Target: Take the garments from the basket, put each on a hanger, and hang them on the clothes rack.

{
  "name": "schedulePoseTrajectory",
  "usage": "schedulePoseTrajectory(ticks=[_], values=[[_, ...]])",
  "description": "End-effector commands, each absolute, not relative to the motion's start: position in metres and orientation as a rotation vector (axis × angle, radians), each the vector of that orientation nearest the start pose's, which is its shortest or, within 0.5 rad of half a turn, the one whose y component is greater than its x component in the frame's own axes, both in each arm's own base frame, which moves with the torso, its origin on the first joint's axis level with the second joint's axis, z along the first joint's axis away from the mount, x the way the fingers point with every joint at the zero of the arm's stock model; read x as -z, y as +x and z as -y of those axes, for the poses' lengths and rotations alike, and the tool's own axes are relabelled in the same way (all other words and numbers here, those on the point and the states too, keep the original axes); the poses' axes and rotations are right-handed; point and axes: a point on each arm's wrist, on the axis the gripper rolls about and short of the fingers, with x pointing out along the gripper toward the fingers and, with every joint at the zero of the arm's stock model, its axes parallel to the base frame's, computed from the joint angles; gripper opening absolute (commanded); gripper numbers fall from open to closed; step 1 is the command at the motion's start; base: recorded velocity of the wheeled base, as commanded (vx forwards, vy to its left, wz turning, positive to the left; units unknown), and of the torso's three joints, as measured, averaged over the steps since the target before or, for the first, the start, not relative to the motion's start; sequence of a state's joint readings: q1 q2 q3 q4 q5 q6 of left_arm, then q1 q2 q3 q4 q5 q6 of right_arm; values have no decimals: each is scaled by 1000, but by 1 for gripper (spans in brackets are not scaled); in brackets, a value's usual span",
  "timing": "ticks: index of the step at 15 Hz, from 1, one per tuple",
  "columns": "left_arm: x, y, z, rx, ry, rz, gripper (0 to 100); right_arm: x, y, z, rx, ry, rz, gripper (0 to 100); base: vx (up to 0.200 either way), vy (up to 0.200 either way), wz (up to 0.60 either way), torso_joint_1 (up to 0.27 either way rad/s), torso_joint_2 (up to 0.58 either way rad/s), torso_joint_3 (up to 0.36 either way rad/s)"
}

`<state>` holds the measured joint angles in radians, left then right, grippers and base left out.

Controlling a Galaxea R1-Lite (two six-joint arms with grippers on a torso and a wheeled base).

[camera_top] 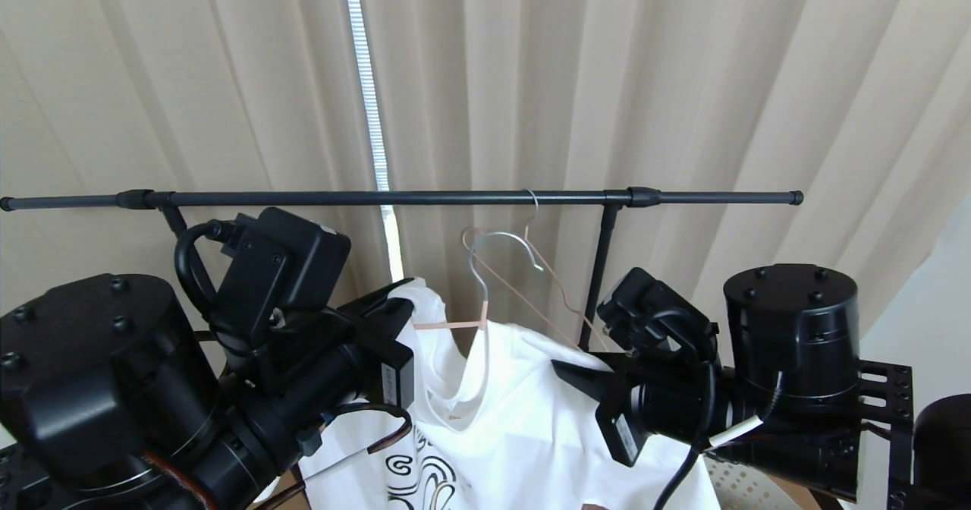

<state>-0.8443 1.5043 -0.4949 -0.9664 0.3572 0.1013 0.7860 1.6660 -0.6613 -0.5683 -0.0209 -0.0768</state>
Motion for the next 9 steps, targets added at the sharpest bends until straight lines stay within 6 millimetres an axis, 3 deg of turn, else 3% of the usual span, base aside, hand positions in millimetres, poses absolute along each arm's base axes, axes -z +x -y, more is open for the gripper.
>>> schedulePoseTrajectory(ticks=[1, 5, 9], values=[[-188, 164, 174, 491, 118, -11, 0, -134, 202, -209, -766, -237, -404, 0, 0, 0, 0, 0, 0, 0], [-192, 165, 174, 493, 100, 3, 0, -125, 206, -216, -759, -192, -380, 0, 0, 0, 0, 0, 0, 0], [-192, 167, 177, 493, 79, -4, 0, -130, 205, -223, -748, -141, -347, 0, 0, 0, 0, 0, 0, 0]])
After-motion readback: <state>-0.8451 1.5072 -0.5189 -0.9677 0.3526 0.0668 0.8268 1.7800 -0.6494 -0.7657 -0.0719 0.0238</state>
